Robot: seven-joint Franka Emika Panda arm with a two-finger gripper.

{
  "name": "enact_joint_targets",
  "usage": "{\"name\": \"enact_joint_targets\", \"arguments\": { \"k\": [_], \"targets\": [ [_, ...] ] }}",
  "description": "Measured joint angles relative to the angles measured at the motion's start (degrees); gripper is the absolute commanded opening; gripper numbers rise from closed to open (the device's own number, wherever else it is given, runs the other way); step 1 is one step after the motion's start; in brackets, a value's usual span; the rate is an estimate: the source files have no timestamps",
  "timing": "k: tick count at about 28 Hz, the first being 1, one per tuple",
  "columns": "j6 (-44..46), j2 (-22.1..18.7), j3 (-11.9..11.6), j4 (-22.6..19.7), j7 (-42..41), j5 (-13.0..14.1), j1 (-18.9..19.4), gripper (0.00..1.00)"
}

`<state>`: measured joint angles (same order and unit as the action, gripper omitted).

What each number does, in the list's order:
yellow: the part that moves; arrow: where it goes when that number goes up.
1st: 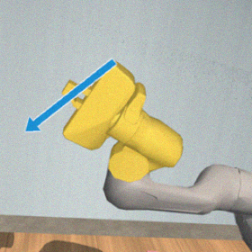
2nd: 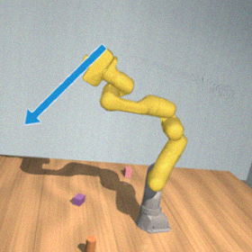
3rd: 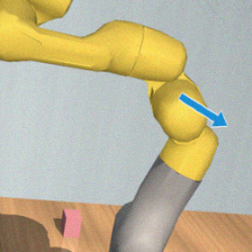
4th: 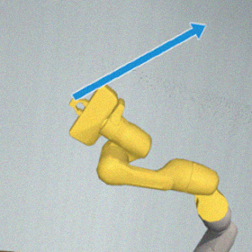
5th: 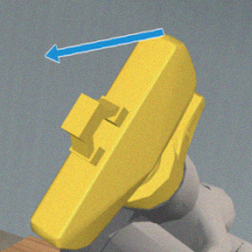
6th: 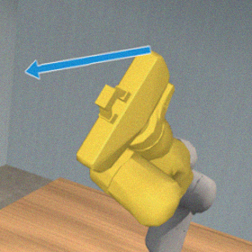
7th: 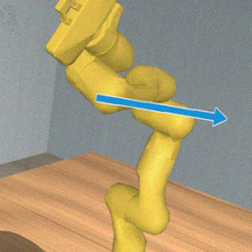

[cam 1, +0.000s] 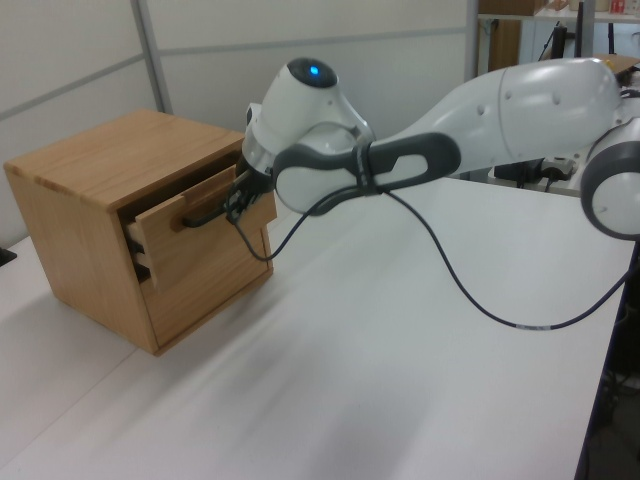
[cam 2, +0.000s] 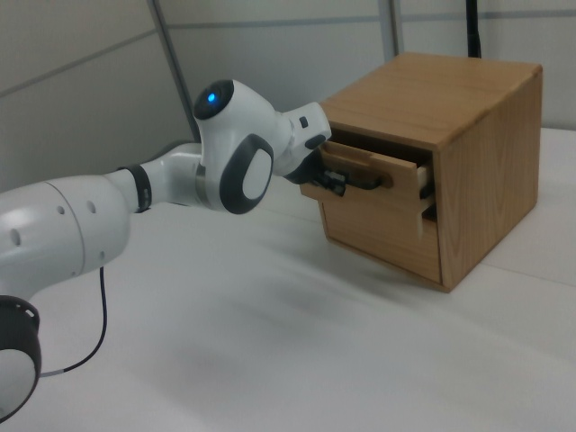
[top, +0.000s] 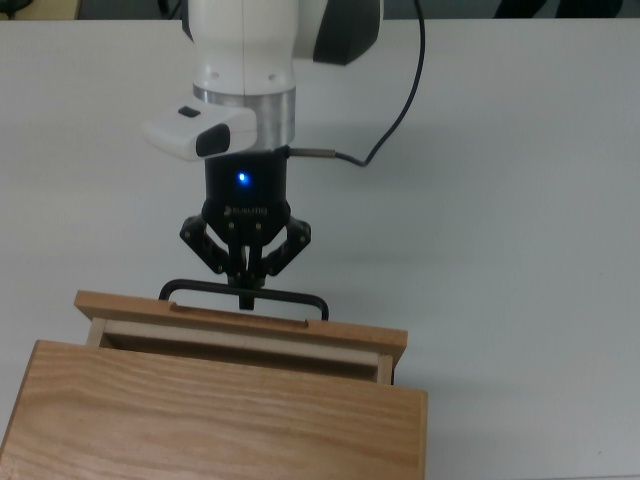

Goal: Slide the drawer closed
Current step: 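Push the drawer front with the gripper into the wooden cabinet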

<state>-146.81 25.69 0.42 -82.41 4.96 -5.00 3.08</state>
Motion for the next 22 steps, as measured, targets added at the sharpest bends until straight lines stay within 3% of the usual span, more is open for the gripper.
{"name": "enact_joint_targets", "arguments": {
  "k": [9, 22],
  "targets": [
    [-13.04, 3.80, -0.34, 0.00, 0.00, -0.15, -0.19, 0.00],
    [-28.96, 8.60, -0.68, -0.22, -0.05, -3.54, -0.98, 0.00]
  ]
}}
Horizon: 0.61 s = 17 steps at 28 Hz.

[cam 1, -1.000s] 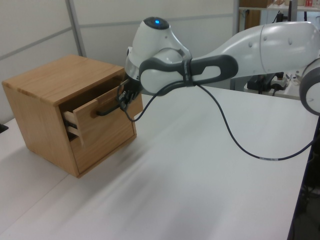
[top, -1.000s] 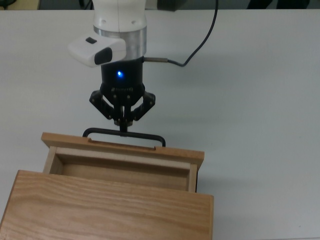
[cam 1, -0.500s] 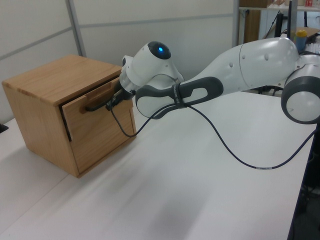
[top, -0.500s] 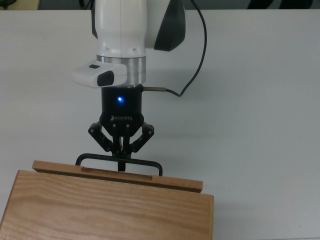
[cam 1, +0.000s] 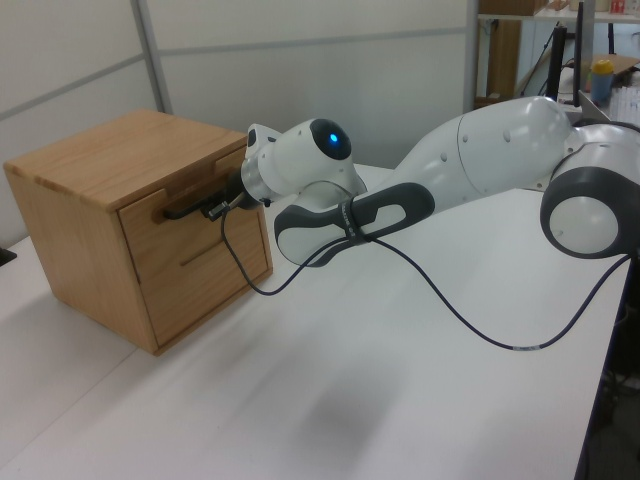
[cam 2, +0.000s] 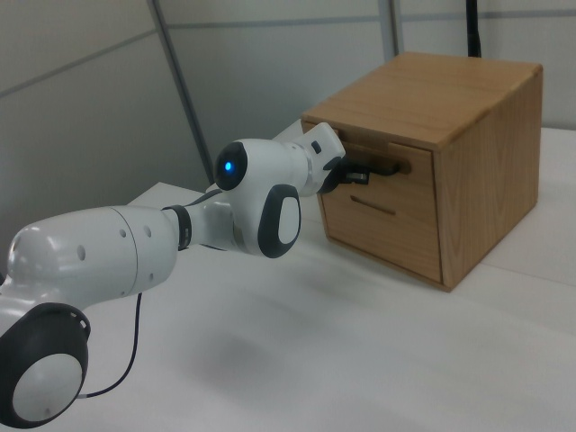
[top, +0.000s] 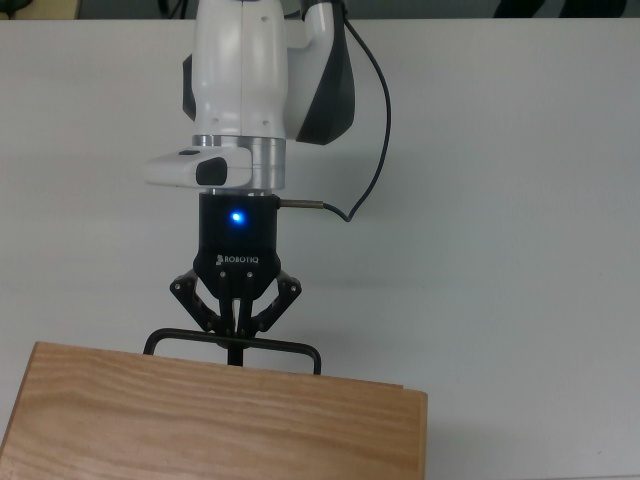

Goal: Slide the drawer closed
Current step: 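Push the drawer front with the gripper into the wooden cabinet, then lower the gripper off the handle and pull it back from the cabinet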

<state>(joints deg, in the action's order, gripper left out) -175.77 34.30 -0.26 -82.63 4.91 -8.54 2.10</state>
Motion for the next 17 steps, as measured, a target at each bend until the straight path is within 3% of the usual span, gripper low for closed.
{"name": "enact_joint_targets", "arguments": {
  "k": [12, 17],
  "targets": [
    [-0.11, 0.11, -0.01, -0.85, -0.08, -0.20, -0.21, 0.00],
    [6.23, -0.08, 0.00, -2.21, -0.08, -0.21, -0.24, 0.00]
  ]
}}
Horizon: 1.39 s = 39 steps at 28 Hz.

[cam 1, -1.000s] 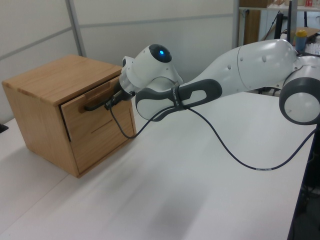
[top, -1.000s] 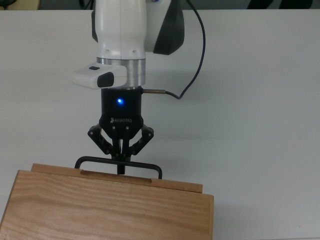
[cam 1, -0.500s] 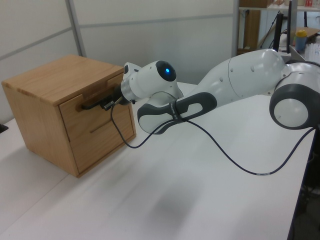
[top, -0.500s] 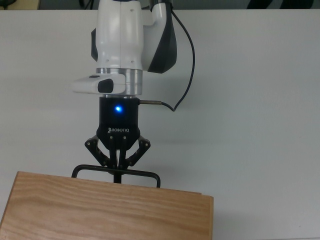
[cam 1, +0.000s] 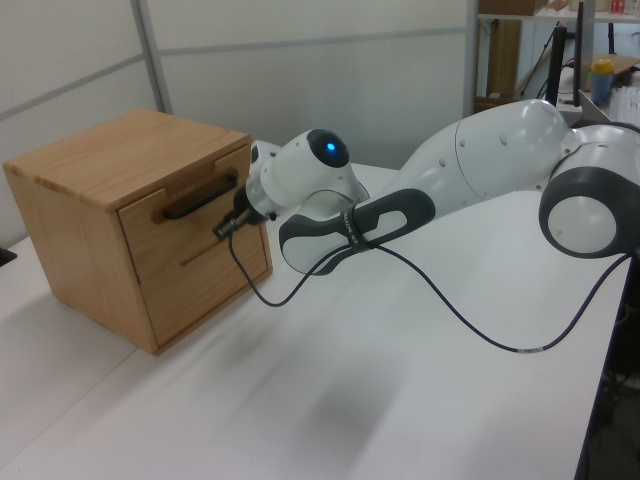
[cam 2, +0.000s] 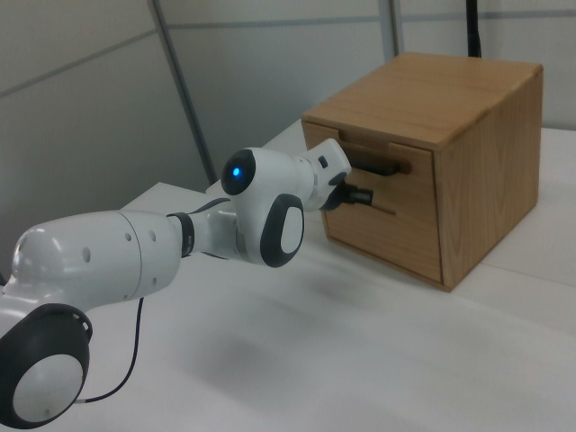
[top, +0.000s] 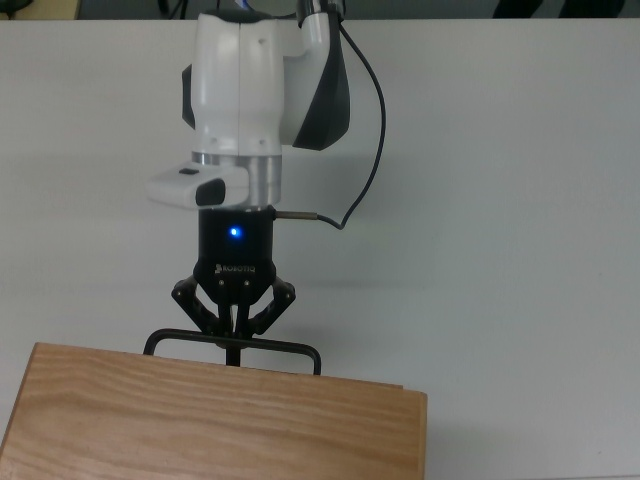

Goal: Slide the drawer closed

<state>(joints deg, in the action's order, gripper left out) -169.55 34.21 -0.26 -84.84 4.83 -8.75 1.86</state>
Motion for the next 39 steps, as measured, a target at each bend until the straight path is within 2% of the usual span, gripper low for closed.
{"name": "enact_joint_targets", "arguments": {
  "k": [8, 13, 20, 28, 32, 33, 34, 36, 39],
  "targets": [
    [19.30, -2.68, 0.37, -0.07, 0.00, 0.00, 0.60, 0.00],
    [34.54, -7.16, 0.63, -0.01, 0.00, 0.22, 1.31, 0.00],
    [52.07, -14.79, 0.73, 0.01, -0.77, 4.20, 1.49, 0.00],
    [65.57, -22.23, 0.47, -0.06, -0.92, 4.80, 1.39, 0.02],
    [71.48, -24.76, 0.34, -0.13, -0.92, 4.80, 1.38, 0.16],
    [72.56, -25.25, 0.33, -0.15, -0.92, 4.80, 1.38, 0.39],
    [73.91, -25.95, 0.32, -0.19, -0.92, 4.80, 1.38, 0.57],
    [75.30, -26.97, 0.32, -0.40, -0.92, 4.80, 1.38, 1.00],
    [76.25, -29.44, 0.34, -1.97, -0.92, 4.80, 1.39, 1.00]
  ]
}}
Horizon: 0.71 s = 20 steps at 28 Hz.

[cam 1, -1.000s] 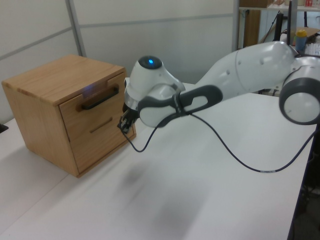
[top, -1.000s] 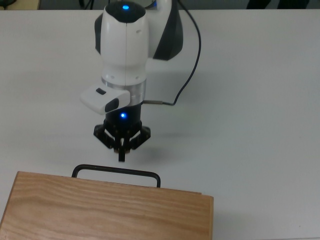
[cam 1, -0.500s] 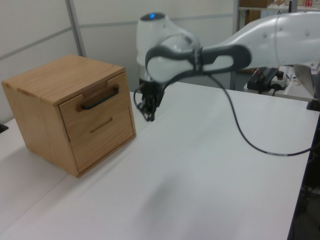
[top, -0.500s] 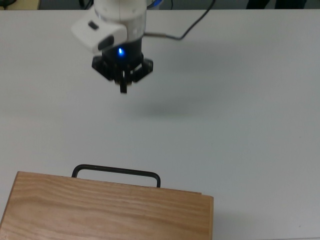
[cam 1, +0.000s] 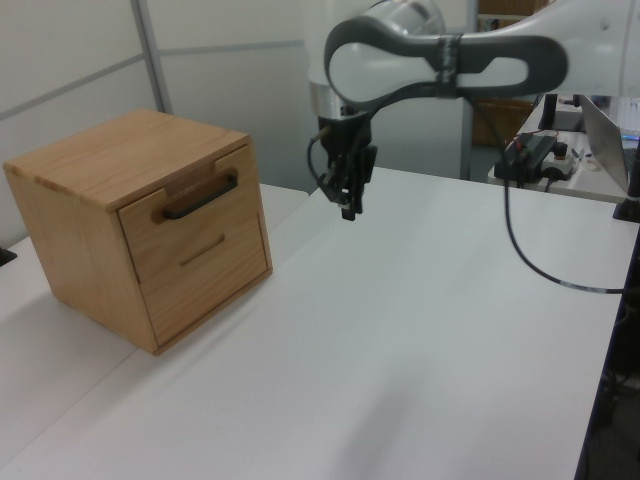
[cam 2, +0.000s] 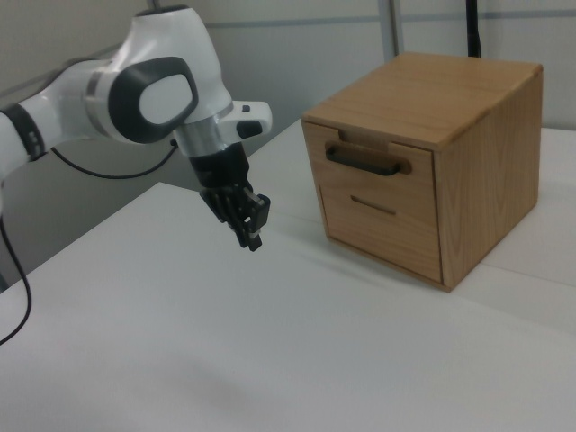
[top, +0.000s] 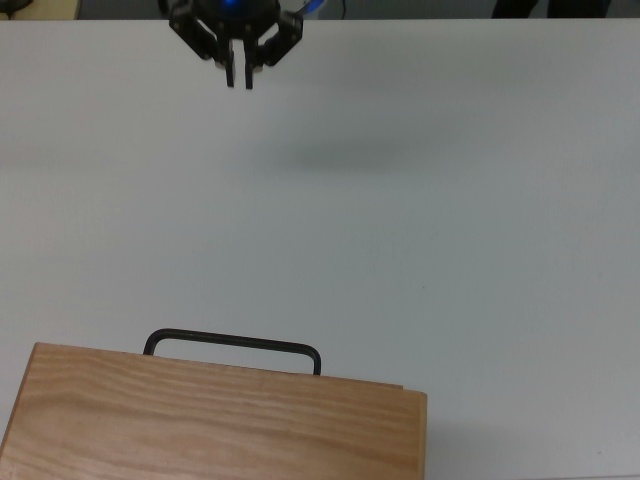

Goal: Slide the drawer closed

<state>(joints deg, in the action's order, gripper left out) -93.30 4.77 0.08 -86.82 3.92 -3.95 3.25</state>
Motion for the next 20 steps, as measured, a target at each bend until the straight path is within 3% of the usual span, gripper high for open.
{"name": "enact_joint_targets", "arguments": {
  "k": [9, 20],
  "targets": [
    [0.06, -6.35, 0.25, -5.48, 0.51, 0.00, 0.04, 1.00],
    [0.04, -7.16, 0.26, -7.98, 1.14, 0.00, 0.04, 1.00]
  ]
}}
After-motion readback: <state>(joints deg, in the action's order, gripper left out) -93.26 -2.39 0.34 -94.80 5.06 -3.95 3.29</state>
